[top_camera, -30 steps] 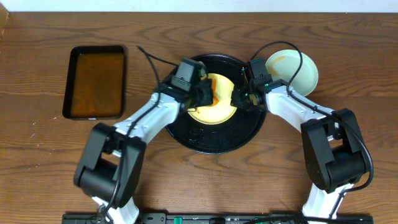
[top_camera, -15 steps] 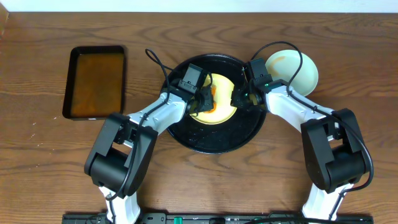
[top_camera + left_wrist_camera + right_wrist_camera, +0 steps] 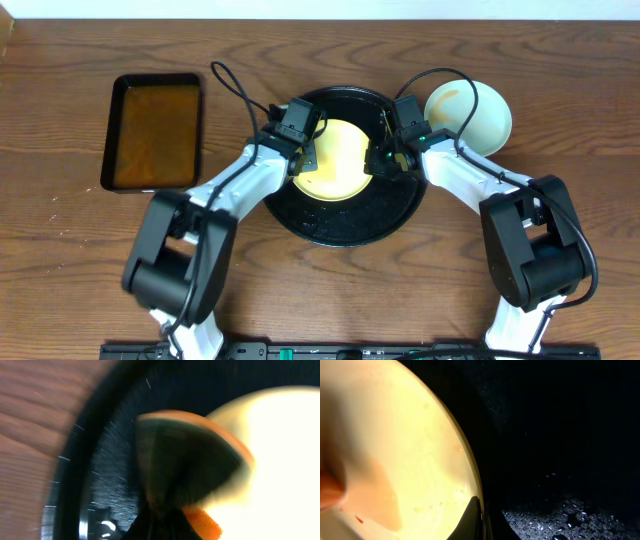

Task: Clean dirty plates on tray and stack at the side
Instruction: 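Scrub the yellow plate with the sponge while the right gripper holds it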

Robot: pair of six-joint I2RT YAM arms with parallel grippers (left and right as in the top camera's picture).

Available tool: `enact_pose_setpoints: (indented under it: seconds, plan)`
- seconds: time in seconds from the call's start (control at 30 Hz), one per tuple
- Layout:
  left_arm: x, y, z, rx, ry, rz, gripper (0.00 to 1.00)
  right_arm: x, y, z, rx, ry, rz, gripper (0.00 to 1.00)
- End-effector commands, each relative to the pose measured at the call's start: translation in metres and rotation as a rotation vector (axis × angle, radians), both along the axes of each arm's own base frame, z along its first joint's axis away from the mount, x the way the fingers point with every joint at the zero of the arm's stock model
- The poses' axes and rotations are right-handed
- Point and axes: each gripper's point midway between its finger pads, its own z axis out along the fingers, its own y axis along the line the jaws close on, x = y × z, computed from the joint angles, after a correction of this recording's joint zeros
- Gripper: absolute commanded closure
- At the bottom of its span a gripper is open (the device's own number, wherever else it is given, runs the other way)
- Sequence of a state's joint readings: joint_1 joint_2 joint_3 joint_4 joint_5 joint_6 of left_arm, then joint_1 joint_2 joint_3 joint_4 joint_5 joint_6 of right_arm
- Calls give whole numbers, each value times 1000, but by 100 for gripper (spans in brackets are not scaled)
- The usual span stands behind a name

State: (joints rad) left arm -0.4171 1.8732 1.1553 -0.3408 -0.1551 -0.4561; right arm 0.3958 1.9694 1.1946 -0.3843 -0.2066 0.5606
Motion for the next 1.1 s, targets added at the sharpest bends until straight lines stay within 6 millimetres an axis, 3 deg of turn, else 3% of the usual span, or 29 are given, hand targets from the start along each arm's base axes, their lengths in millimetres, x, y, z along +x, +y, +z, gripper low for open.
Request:
enact_pose_setpoints:
  seconds: [0.0, 0.1, 0.2, 0.43, 0.6, 0.67, 0.7, 0.77, 0.87, 0.93, 0.97, 1.07]
  plan:
    - [18, 16, 53, -11, -146, 36, 93, 3, -18, -10, -69, 8, -48, 98]
    - [18, -7, 56, -138, -138, -5, 92, 3, -18, -10, -68, 7, -48, 98]
    - [18, -25, 43, -251, -97, 10, 92, 4, -18, -10, -67, 5, -48, 98]
    - [6, -61, -10, -394, 57, -11, 92, 4, -18, -10, -67, 4, -48, 98]
    - [-1, -56, -35, -349, 112, -16, 92, 3, -18, -10, -69, 7, -47, 98]
    - [-2, -42, -37, -288, 111, -10, 92, 3, -18, -10, -70, 7, -48, 98]
    - [-4, -24, -37, -216, 114, 24, 93, 3, -19, -10, -72, 7, -48, 98]
    - [-7, 3, -30, -115, 113, 83, 93, 3, -19, -10, -73, 9, -48, 98]
    - [-6, 33, -5, -3, 56, 146, 92, 3, -19, -11, -73, 10, -49, 98]
    - [-3, 51, 23, 75, -18, 178, 93, 3, -20, -11, -76, 9, -50, 99]
    - [0, 63, 54, 130, -99, 190, 93, 3, -21, -11, -84, 6, -54, 99]
    - [2, 71, 100, 126, -213, 202, 93, 4, -22, -11, -89, 3, -55, 98]
